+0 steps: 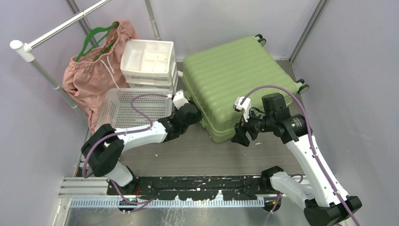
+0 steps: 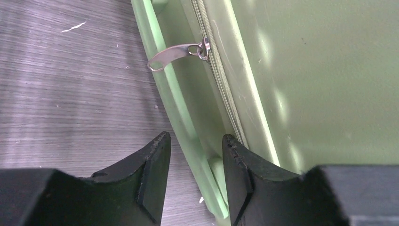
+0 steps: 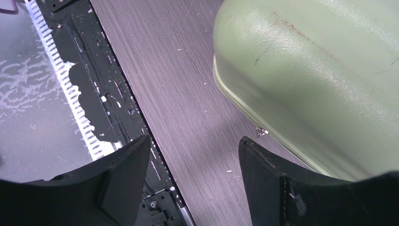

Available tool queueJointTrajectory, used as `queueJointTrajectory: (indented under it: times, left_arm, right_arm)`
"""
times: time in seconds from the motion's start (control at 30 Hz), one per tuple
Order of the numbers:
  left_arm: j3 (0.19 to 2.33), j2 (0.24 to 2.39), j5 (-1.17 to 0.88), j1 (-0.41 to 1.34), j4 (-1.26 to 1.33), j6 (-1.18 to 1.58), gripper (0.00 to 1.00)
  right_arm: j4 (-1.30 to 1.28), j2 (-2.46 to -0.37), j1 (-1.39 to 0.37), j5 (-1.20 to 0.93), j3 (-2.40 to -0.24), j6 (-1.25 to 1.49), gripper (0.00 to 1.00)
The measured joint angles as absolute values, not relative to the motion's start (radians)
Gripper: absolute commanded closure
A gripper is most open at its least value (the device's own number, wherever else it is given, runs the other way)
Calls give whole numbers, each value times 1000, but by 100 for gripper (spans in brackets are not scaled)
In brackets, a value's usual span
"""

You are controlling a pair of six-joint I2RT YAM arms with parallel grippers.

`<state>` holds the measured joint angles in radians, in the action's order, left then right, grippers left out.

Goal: Open, take out, and arrange the luggage
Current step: Unzip the luggage at the center of the board.

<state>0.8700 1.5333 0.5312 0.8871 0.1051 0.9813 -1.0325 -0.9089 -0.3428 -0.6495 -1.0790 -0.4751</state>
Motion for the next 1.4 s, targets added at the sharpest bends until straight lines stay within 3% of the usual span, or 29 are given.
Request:
queueJointTrajectory:
  times: [0.2,0.3,0.37,0.77,1.17,1.4]
  left_arm:
    - [946,1618,543,886,23,1025,67]
    - [948,1630,535,886,17,1048,82]
    - [951,1630,528,886,17,1056,87]
    - [963,1642,551,916,12,1026,95]
    - [1057,1771,746,1203,62,1108,92]
    - [1077,1811,706,1362,189,1142,62]
  right_arm:
    - [-1034,-904,-341,-649,-1079,-475,26]
    - [-1034,-898,-339,-649,-1079,-475,26]
    - [-1034,-896,-338,-649,-1079,-475,26]
    - [-1077,-876,-338,-649,-1118,-476,26]
    - [-1148,-802,-338,-656,-1233,-476,26]
    - [-1155,-774,-338,-636,-1234,-463,25]
